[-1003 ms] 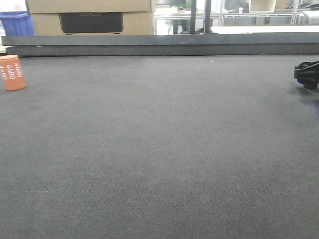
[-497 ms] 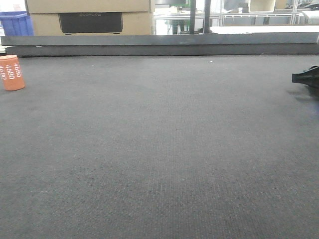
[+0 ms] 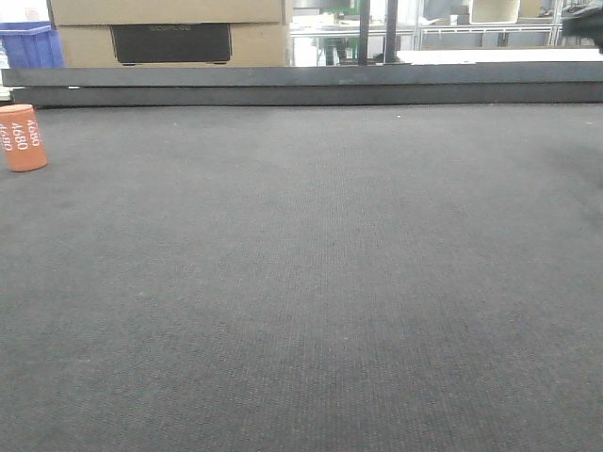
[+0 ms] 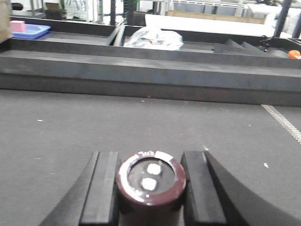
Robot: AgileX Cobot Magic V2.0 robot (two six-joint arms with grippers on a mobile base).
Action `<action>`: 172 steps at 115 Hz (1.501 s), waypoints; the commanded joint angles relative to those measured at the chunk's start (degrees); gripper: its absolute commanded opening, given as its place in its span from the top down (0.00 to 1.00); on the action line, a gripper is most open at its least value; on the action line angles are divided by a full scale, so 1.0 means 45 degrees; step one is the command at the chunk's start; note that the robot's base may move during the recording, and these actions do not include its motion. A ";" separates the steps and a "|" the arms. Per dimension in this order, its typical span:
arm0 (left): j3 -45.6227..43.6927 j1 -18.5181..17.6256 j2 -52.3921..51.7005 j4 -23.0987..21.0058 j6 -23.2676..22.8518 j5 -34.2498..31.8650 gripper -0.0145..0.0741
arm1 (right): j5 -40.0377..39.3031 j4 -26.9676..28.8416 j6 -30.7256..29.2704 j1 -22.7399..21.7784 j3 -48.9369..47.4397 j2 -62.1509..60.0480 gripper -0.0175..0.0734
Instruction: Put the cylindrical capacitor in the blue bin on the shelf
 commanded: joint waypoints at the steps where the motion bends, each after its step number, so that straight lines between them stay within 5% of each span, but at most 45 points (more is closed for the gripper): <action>1: -0.0135 0.0180 0.1770 -0.0806 -0.0078 -0.2053 0.23 | 0.0580 -0.0089 0.0013 0.0165 0.0006 -0.0562 0.99; 15: -0.0154 0.0665 0.4188 -0.2021 -0.0078 -0.4463 0.15 | 0.0846 -0.0089 0.0013 0.0421 0.0197 -0.0889 0.99; 57: -0.3190 0.0778 1.0767 -0.1475 -0.0078 -0.7740 0.15 | 0.0203 -0.0089 0.0013 0.0765 0.1156 -0.1130 0.99; 124: -0.7872 0.1539 1.6367 -0.2198 0.0115 -0.7419 0.15 | -0.0118 -0.0089 0.0013 0.0765 0.1156 -0.1130 0.99; 172: -1.0426 0.1539 1.7586 -0.1152 0.0145 -0.5844 0.15 | -0.0118 -0.0089 0.0013 0.0765 0.1156 -0.1130 0.99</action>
